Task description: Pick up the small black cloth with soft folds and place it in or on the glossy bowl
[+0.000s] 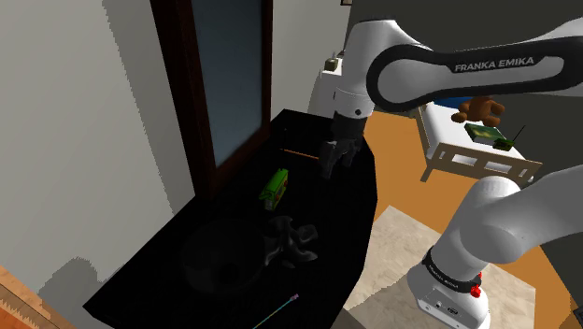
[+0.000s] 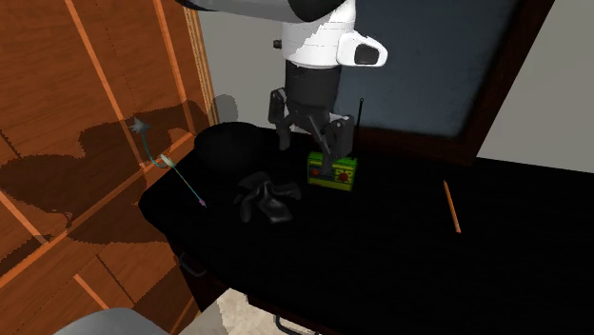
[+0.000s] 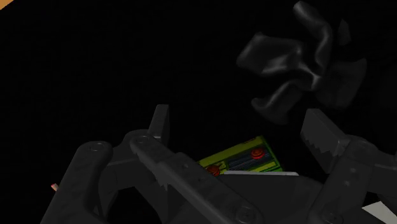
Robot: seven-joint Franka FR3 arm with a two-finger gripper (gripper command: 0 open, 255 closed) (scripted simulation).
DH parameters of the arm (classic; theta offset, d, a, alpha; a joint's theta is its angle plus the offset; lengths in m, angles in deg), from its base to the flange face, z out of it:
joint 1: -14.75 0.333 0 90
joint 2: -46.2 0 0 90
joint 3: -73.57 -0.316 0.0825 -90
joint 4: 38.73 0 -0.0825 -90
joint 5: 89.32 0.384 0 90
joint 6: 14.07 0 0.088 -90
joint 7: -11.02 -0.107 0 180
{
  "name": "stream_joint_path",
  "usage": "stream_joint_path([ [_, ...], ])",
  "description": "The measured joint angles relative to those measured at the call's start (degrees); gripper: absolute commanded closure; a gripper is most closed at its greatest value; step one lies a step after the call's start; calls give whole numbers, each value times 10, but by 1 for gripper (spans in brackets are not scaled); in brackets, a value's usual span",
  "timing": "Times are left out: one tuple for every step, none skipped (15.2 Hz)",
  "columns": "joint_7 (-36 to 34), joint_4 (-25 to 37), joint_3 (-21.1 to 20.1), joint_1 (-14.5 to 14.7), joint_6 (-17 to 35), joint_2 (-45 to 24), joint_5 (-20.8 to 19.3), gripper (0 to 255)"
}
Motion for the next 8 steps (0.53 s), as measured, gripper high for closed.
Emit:
stream_joint_path([
  [-10, -2, -13, 3, 21, -19, 7, 0],
  [-18, 0, -22, 6, 33, -32, 11, 0],
  [-26, 0, -32, 8, 51, -49, 16, 0],
  [-34, -3, -42, 11, 66, -61, 21, 0],
  [-44, -1, -53, 14, 80, -75, 25, 0],
  [-54, 6, -64, 16, 94, -95, 27, 0],
  [-65, 8, -75, 19, 107, -109, 31, 0],
  [-74, 12, -84, 20, 123, -128, 31, 0],
])
